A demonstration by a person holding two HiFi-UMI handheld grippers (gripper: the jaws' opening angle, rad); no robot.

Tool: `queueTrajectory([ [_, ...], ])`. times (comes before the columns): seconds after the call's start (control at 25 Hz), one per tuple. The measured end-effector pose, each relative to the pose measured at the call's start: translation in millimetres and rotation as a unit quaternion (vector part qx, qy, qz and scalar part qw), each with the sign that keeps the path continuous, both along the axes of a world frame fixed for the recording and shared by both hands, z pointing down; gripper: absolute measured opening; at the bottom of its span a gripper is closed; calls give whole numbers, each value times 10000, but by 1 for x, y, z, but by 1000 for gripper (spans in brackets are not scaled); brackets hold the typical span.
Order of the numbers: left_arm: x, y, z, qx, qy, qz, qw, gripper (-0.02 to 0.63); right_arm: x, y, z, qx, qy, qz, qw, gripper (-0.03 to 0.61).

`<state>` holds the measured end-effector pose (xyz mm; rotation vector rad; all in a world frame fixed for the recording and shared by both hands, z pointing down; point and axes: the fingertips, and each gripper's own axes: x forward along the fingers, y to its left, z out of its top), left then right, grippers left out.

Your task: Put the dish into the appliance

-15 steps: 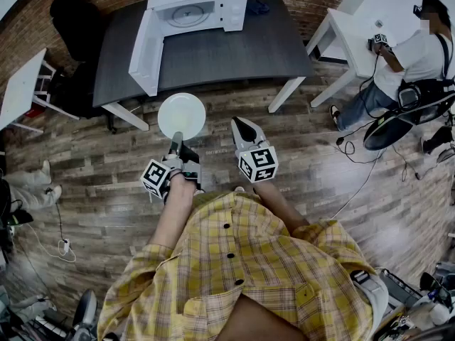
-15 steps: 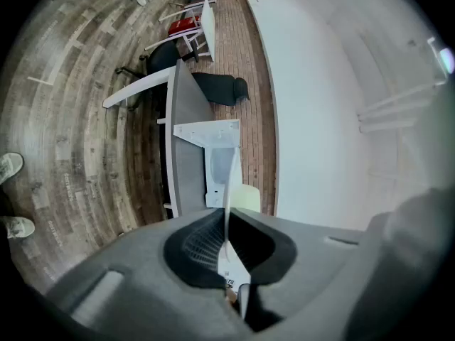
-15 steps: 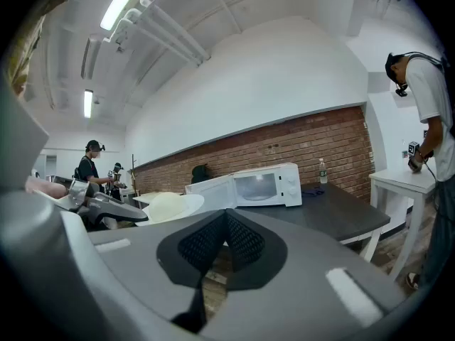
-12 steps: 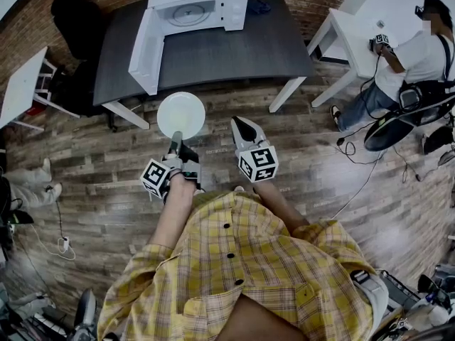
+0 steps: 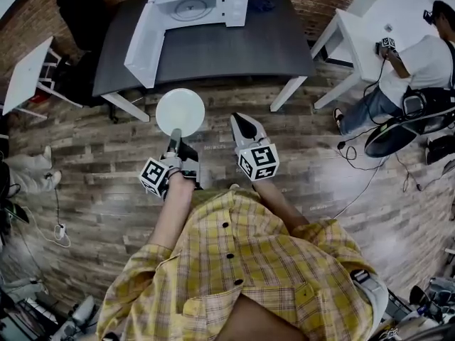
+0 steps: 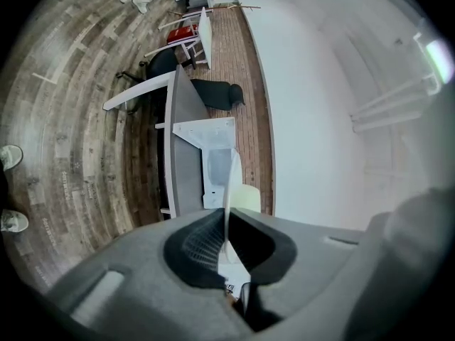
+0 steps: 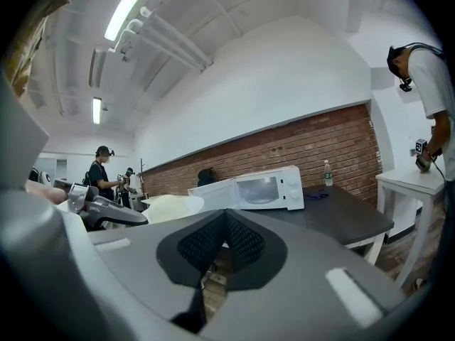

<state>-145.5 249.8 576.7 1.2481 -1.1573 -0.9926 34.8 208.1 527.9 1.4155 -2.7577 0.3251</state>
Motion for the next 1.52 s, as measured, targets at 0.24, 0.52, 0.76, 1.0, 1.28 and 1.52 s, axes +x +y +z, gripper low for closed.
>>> queueTrajectory([
  [0.24,24,10,9,-158,100,-94,9998,9,15,2,2,43,48,-72,10000,3],
  [0.52,29,4,26,-338,130,-176,9992,9,20,-11,17,-97,70,-108,9999,3],
  [0.76,29,-39,33,-279,290,-156,9991,9,19,-51,28,-162,147,-134,9997,3],
  [1.0,18,-105,24,-175,324,-134,9992,9,10,-114,22,-157,160,-77,9997,3],
  [1.28,1,-169,20,-262,260,-72,9993,9,-14,-178,12,-175,209,-146,9995,3],
  [1.52,-13,-213,17,-311,195,0,9993,9,-29,-226,2,-166,245,-141,9995,3],
])
